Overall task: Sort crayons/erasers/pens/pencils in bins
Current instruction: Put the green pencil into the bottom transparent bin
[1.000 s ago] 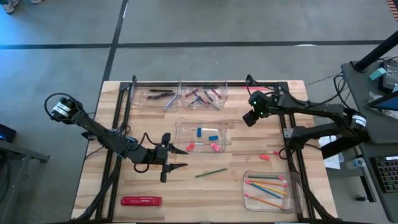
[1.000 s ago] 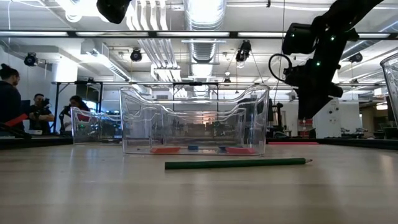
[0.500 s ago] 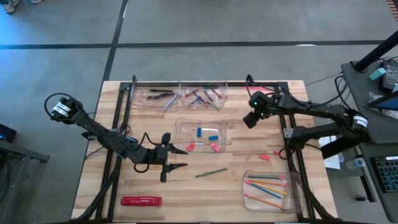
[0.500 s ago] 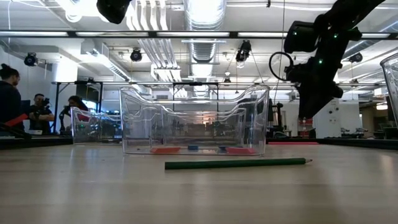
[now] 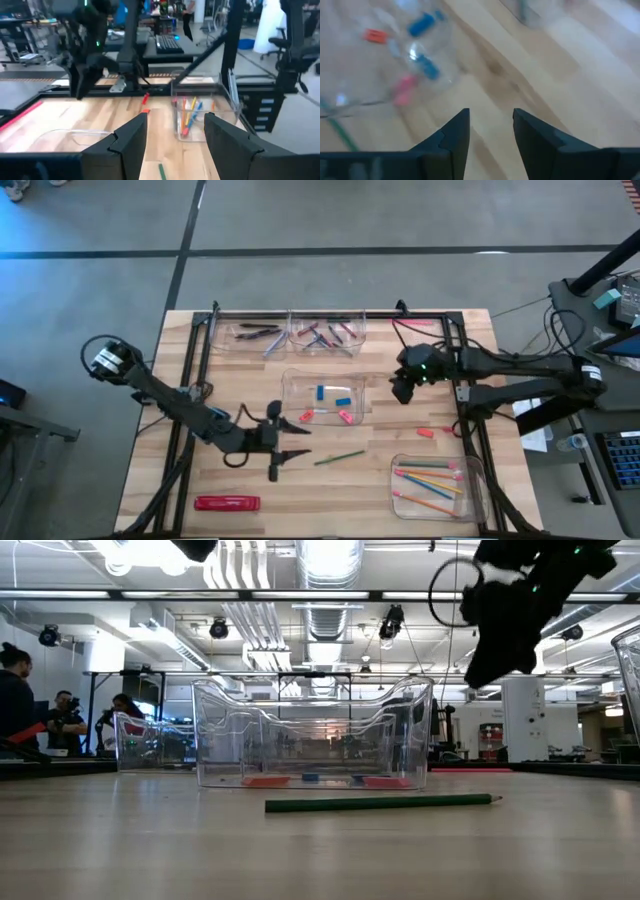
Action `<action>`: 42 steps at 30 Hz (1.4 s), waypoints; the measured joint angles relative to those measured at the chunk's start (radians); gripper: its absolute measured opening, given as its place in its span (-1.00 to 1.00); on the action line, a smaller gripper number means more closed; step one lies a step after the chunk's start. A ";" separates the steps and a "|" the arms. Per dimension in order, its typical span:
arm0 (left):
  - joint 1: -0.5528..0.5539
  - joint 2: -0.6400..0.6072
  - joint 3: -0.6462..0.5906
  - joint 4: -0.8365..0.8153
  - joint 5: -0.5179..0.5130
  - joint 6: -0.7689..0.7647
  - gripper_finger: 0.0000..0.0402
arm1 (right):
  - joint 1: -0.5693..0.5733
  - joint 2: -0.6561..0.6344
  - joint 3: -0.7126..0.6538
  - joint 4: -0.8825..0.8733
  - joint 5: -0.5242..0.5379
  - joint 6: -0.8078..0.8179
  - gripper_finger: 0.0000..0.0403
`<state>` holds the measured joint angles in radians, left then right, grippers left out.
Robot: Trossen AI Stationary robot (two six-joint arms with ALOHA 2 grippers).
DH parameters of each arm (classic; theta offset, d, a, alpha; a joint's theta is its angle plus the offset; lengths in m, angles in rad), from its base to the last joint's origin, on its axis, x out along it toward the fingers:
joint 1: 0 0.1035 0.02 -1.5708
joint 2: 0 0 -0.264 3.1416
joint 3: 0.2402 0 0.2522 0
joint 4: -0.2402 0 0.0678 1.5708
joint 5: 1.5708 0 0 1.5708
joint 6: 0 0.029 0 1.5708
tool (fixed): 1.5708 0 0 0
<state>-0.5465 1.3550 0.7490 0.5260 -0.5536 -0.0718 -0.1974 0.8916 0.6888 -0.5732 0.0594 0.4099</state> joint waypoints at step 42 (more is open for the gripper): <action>0.062 0.556 0.262 -0.516 0.175 -0.523 -0.09 | 0.832 0.006 -0.200 0.906 0.545 -0.332 -0.30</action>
<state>-0.4843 1.9106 1.0107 0.0101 -0.3786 -0.5945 0.6350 0.8974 0.4889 0.3332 0.6041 0.0780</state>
